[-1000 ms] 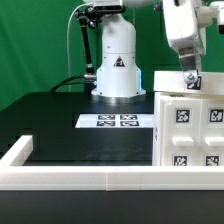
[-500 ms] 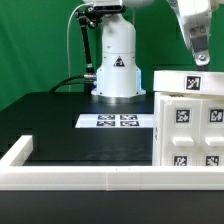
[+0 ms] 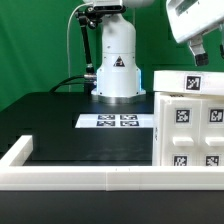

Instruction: Assemble cabinet

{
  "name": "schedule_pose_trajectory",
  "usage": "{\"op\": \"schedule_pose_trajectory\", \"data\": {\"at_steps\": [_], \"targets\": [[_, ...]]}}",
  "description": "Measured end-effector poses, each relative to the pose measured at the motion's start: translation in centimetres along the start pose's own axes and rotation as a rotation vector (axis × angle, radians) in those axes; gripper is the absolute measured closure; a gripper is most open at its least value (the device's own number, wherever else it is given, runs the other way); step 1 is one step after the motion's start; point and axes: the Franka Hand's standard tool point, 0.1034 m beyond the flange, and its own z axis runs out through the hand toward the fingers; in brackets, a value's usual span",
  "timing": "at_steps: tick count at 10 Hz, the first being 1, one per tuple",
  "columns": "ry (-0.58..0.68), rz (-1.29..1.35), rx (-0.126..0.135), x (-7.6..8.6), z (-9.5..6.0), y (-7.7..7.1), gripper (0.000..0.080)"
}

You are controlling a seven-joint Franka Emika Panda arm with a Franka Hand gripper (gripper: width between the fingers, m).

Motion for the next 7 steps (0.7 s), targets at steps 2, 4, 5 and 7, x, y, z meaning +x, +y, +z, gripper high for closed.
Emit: {"op": "schedule_pose_trajectory", "data": {"at_steps": [2, 4, 5, 7], "targets": [[0.001, -0.148, 0.001, 0.1, -0.01, -0.02, 0.0003], [0.012, -0.297, -0.005, -0.15, 0.06, 0.01, 0.0003], [0.013, -0.36, -0.005, -0.03, 0.05, 0.01, 0.0003], [0.015, -0.599, -0.008, 0.49, -0.02, 0.01, 0.0003]]}}
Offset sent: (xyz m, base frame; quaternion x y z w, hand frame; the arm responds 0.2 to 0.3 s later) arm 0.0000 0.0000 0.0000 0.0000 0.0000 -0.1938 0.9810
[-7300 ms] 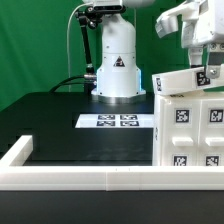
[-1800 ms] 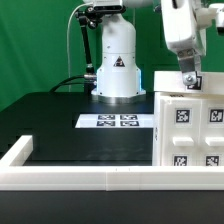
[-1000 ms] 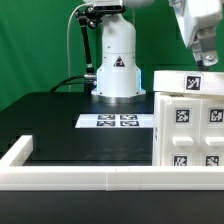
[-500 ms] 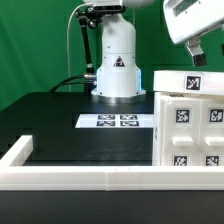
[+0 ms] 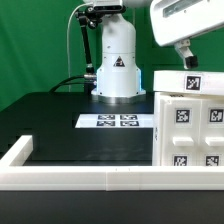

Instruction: Assemble cabinet

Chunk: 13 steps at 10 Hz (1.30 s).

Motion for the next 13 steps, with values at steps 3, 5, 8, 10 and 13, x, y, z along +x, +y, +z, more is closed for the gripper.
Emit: {"op": "schedule_pose_trajectory", "data": {"at_steps": [3, 5, 8, 10, 13], "targets": [[-0.032, -0.396, -0.038, 0.19, -0.19, -0.19, 0.0003], [-0.047, -0.585, -0.059, 0.3, -0.06, -0.22, 0.0003], [-0.051, -0.806, -0.064, 0.54, -0.06, 0.01, 0.0003], [-0.063, -1.077, -0.066, 0.88, 0.01, 0.51, 0.0003], [-0.082, -1.374, -0.119, 0.26, 0.47, 0.36, 0.0003]]}}
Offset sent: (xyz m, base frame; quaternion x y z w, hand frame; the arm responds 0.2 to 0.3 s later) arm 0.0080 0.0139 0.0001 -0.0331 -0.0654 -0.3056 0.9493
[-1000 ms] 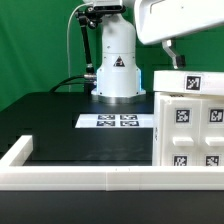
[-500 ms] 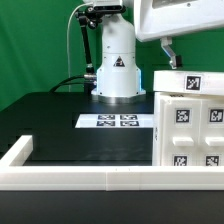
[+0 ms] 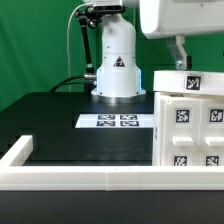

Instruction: Assemble cabinet

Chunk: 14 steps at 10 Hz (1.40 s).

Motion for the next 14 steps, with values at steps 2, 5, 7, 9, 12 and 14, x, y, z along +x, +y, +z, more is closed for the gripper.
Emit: {"op": "schedule_pose_trajectory", "data": {"at_steps": [2, 5, 7, 9, 12, 14], "targets": [[-0.01, -0.108, -0.003, -0.2, 0.2, 0.2, 0.0003], [-0.024, -0.253, -0.014, -0.4, 0.3, 0.3, 0.0003], [-0.05, -0.359, -0.001, -0.5, 0.7, -0.1, 0.0003], [-0.062, -0.4, 0.004, -0.6, 1.6, -0.1, 0.0003], [-0.07, -0.353, 0.007, -0.7, 2.7, -0.7, 0.0003], [-0.068, -0.318, 0.003, -0.5, 2.9, -0.8, 0.0224]]}}
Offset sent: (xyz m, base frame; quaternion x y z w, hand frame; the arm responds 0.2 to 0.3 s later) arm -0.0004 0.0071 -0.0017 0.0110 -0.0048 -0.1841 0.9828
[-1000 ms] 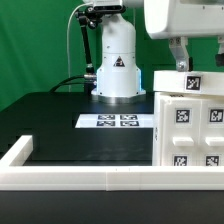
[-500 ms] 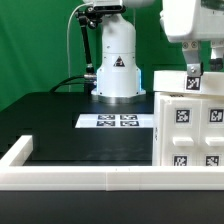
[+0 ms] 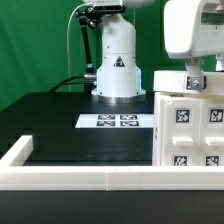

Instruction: Assemble cabinet

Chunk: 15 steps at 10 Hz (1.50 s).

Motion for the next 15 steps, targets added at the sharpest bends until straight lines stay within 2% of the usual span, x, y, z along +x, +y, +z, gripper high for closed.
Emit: {"op": "schedule_pose_trajectory", "data": {"at_steps": [5, 11, 15], "targets": [[-0.003, 0.031, -0.001, -0.4, 0.0, 0.3, 0.0234], [0.002, 0.456, -0.006, -0.6, 0.0, 0.7, 0.0233], [0.081, 0.83, -0.048, -1.0, 0.1, 1.2, 0.0233]]}}
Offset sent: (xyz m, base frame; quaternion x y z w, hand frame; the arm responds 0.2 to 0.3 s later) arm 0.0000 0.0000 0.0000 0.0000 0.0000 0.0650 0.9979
